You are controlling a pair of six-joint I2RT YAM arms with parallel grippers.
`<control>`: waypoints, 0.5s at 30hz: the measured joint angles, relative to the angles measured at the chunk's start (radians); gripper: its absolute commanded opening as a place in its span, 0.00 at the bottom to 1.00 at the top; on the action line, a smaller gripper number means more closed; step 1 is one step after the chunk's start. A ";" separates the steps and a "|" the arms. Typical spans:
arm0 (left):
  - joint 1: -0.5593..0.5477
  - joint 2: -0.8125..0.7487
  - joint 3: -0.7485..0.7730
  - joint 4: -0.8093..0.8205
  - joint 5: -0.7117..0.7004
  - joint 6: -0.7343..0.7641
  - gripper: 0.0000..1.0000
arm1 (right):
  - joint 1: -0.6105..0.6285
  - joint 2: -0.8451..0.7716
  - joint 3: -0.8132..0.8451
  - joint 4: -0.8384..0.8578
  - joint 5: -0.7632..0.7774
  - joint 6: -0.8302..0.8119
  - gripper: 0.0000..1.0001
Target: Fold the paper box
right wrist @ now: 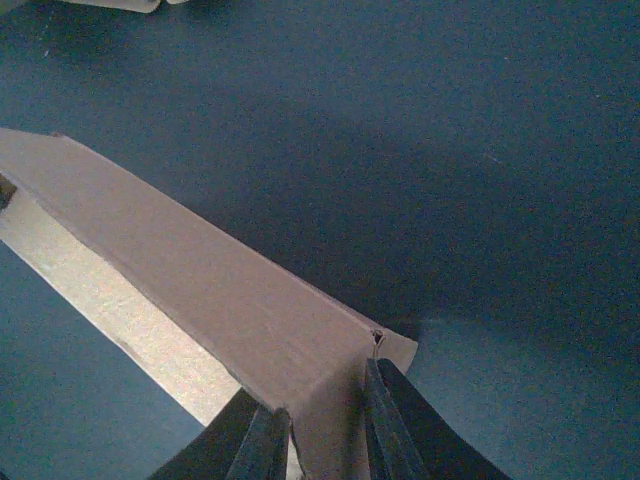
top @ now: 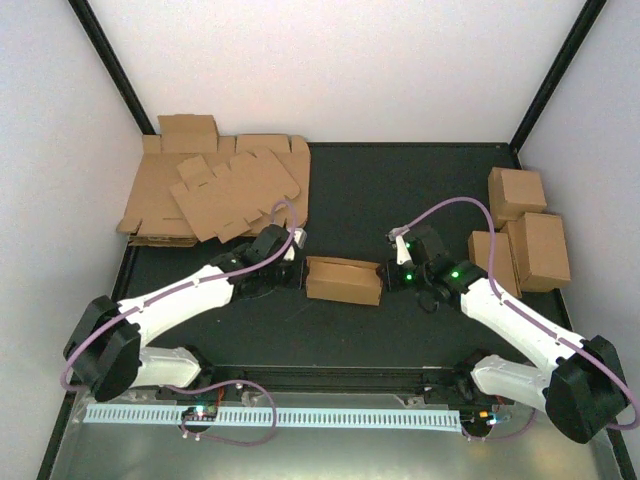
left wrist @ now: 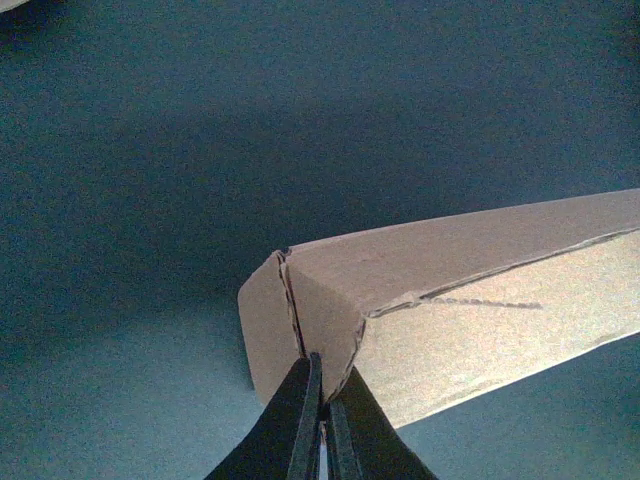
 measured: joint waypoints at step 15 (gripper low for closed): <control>-0.045 -0.077 -0.057 0.002 -0.030 -0.061 0.04 | 0.000 0.008 0.023 -0.010 -0.008 0.179 0.23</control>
